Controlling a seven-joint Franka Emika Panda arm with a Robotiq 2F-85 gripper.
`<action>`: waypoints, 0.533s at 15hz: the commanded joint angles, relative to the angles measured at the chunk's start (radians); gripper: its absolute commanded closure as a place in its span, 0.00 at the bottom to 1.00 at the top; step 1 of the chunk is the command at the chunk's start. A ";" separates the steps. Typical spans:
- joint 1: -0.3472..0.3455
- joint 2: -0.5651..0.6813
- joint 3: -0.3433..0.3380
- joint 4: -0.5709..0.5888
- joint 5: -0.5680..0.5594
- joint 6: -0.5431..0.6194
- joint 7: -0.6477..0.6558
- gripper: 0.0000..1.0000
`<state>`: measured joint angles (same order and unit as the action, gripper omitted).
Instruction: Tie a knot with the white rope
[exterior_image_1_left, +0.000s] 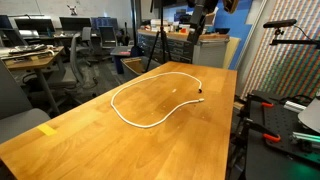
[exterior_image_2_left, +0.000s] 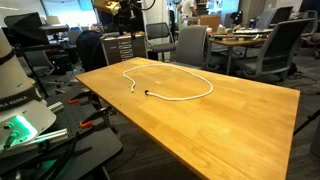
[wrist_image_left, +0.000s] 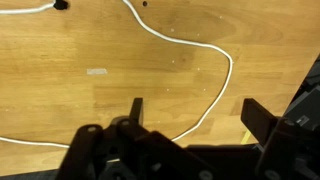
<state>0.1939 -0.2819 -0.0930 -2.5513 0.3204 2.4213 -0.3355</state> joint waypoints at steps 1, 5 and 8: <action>-0.021 0.000 0.021 0.004 0.007 -0.003 -0.005 0.00; -0.125 0.044 -0.022 -0.062 -0.051 -0.004 0.054 0.00; -0.133 0.057 -0.009 -0.058 -0.036 -0.003 0.043 0.00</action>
<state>0.0724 -0.2244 -0.1156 -2.6105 0.2809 2.4205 -0.2909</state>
